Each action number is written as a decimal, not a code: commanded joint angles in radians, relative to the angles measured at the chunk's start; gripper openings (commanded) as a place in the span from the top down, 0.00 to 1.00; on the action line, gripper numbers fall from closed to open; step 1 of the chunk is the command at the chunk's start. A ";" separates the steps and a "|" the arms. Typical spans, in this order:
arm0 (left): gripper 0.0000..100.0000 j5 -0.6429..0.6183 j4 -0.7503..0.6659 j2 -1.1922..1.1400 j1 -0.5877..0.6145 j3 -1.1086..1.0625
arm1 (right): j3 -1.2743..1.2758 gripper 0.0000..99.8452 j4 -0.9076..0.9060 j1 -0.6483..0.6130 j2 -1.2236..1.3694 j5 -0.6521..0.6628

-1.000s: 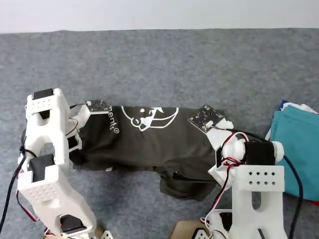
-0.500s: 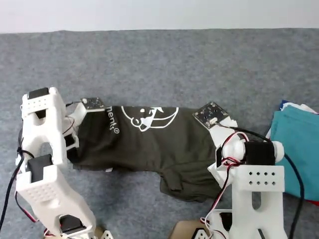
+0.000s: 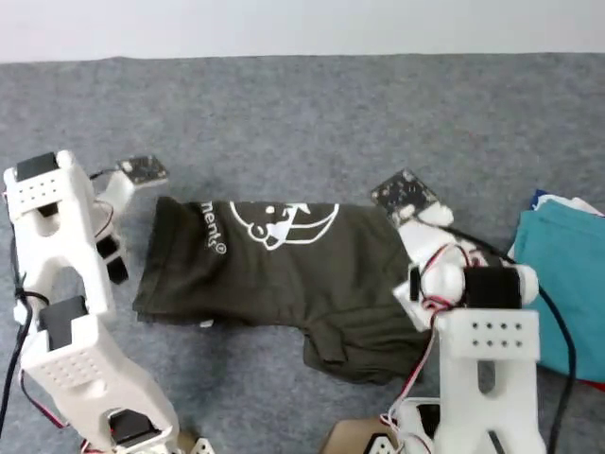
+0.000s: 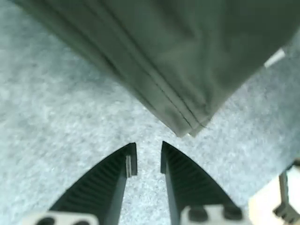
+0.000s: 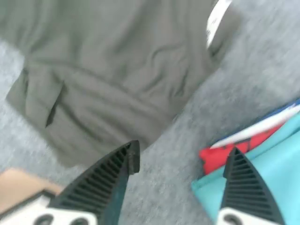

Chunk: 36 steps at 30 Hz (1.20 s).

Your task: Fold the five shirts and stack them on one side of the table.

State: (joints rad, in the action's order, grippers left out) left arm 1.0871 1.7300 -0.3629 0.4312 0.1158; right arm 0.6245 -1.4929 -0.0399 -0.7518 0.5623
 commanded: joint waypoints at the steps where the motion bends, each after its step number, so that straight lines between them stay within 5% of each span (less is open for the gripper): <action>1: 0.91 -0.143 0.021 0.064 -0.057 0.088 | -0.055 0.71 0.125 0.005 0.102 -0.077; 5: 0.97 -0.339 -0.041 0.063 -0.149 0.159 | -0.063 0.74 0.294 -0.002 0.259 -0.172; 12: 0.98 -0.598 -0.199 0.009 -0.321 0.170 | -0.063 0.99 0.644 -0.025 0.527 -0.203; 16: 0.98 -0.683 -0.287 -0.121 -0.341 0.179 | -0.106 0.98 0.748 -0.047 0.651 -0.181; 23: 0.98 -0.686 -0.292 -0.339 -0.252 0.292 | -0.365 0.99 0.719 0.036 0.937 -0.180; 36: 0.98 -0.686 -0.064 -0.456 -0.176 0.679 | -0.812 0.99 0.476 0.101 1.239 -0.180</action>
State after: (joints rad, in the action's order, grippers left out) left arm 0.4058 1.6210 -0.8309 0.2516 0.7020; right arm -0.0982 -0.9943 0.0522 0.5002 0.3705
